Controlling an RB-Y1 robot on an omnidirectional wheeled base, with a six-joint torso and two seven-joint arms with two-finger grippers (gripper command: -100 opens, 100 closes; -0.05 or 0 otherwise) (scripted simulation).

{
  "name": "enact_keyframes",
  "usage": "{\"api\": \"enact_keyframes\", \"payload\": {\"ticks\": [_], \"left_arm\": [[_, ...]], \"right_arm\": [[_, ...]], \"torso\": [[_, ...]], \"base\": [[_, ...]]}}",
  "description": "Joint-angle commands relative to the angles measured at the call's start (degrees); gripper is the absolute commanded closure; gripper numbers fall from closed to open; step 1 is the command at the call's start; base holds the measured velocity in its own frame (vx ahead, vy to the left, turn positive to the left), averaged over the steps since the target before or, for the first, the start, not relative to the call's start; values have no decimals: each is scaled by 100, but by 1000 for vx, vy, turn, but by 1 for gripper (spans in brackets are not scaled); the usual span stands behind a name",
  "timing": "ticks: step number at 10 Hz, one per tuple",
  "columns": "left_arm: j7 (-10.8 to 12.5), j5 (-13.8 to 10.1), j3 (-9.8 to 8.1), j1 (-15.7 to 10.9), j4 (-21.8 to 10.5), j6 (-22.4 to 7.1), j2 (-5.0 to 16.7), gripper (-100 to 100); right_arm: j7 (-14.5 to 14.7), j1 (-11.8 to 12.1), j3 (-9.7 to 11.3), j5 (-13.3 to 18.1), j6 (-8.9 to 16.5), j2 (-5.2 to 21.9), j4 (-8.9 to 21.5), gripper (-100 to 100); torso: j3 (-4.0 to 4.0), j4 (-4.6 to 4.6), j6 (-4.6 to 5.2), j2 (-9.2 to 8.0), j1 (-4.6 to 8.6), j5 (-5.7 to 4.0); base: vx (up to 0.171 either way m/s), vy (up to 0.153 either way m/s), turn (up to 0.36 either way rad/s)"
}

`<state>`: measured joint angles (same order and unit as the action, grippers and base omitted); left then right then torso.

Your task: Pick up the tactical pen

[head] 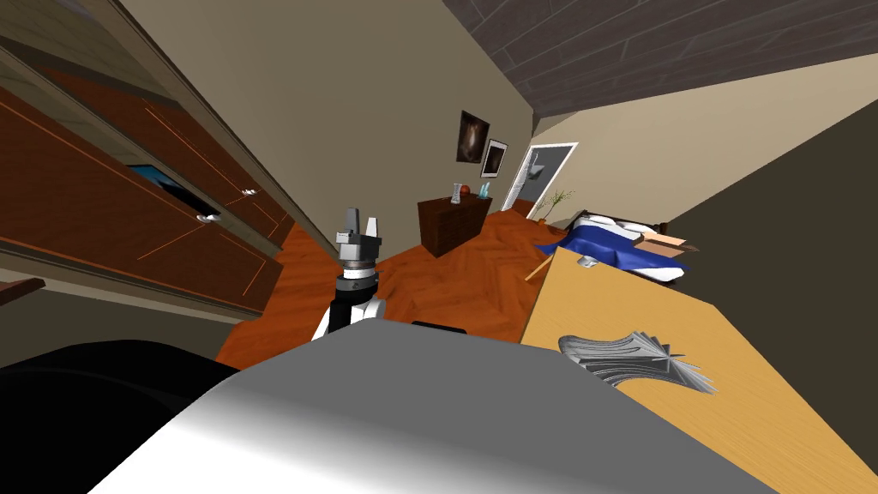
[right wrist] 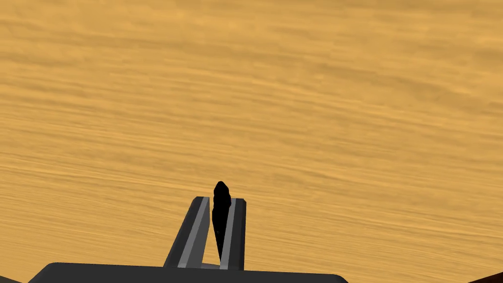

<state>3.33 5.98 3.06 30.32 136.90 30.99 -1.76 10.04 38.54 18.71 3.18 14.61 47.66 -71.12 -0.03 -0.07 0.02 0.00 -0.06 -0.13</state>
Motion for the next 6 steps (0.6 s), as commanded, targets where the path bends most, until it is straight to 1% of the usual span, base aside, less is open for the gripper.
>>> {"api": "enact_keyframes", "payload": {"ticks": [1, 3, 4, 5, 6], "left_arm": [[0, 0, 0, 0, 0, 0, 0, 0], [0, 0, 0, 0, 0, 0, 0, 0], [0, 0, 0, 0, 0, 0, 0, 0], [0, 0, 0, 0, 0, 0, 0, 0], [0, 0, 0, 0, 0, 0, 0, 0]], "right_arm": [[0, 0, 0, 0, 0, 0, 0, 100], [-1, -3, 1, -1, -4, -3, -5, 100], [-1, -3, 1, -1, -4, -3, -5, 0], [-24, 96, -2, -35, 26, 103, -198, 100], [-40, 167, -4, -63, 53, 185, -321, 100]], "torso": [[0, 0, 0, 0, 0, 0], [2, 2, 2, 2, 8, 0], [2, 2, 2, 2, 9, 0], [2, 2, 2, 2, 9, 0], [4, 3, 3, 6, 10, 1]], "base": [[0, 0, 0], [0, 0, 0], [0, 0, 0], [16, -8, -56], [20, 3, -66]]}}
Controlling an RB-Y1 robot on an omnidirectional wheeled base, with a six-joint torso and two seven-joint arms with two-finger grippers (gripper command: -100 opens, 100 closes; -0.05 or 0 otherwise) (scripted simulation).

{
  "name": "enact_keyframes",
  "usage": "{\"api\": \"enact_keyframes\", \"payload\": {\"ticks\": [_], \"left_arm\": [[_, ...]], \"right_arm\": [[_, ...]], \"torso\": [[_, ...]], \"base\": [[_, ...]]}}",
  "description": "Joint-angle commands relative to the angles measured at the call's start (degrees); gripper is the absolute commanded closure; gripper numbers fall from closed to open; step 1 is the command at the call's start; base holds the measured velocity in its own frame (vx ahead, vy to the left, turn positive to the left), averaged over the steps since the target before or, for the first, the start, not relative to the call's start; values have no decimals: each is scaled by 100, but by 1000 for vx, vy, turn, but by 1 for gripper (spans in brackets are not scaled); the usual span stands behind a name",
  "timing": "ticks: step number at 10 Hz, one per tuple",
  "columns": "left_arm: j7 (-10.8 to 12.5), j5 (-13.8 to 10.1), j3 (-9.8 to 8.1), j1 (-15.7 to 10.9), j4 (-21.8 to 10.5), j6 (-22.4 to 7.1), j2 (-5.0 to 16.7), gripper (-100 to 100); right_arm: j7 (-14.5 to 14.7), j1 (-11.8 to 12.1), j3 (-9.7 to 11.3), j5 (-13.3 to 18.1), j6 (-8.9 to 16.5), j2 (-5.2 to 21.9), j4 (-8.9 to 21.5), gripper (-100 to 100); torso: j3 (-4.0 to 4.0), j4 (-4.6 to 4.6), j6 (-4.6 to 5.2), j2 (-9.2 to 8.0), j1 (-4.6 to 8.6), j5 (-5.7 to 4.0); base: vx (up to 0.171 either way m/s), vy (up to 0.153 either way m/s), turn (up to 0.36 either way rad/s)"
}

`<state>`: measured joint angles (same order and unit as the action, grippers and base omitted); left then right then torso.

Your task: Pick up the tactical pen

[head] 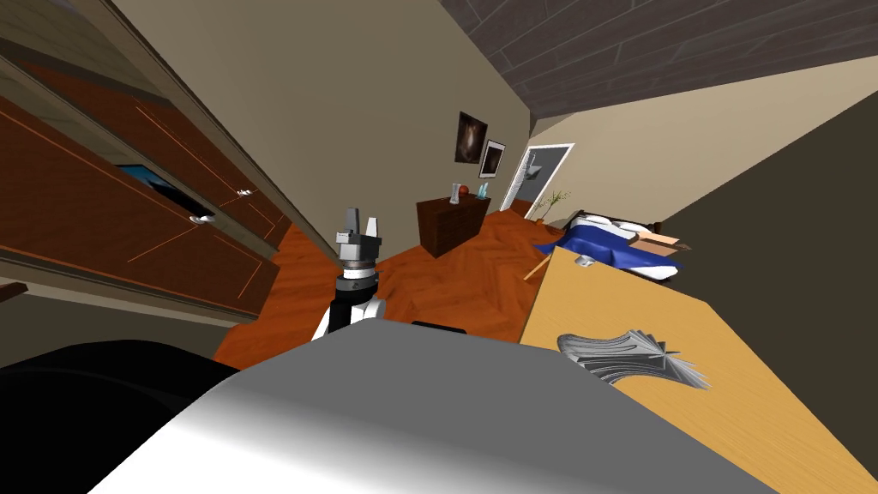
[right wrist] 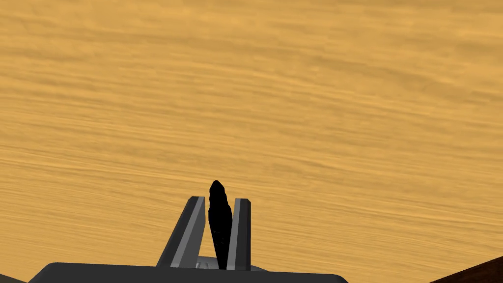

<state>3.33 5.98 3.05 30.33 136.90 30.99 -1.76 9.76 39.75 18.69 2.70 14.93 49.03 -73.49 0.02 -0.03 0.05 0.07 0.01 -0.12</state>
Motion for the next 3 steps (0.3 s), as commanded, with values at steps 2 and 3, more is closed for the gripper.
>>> {"api": "enact_keyframes", "payload": {"ticks": [2, 3], "left_arm": [[0, 0, 0, 0, 0, 0, 0, 0], [0, 0, 0, 0, 0, 0, 0, 0]], "right_arm": [[-18, 84, -6, -28, 41, 86, -155, 100], [-23, 92, -8, -31, 52, 96, -174, 0]], "torso": [[0, 0, -1, 0, -1, 0], [-2, -1, -2, -3, 1, -2]], "base": [[8, 1, -25], [0, 0, 0]]}}
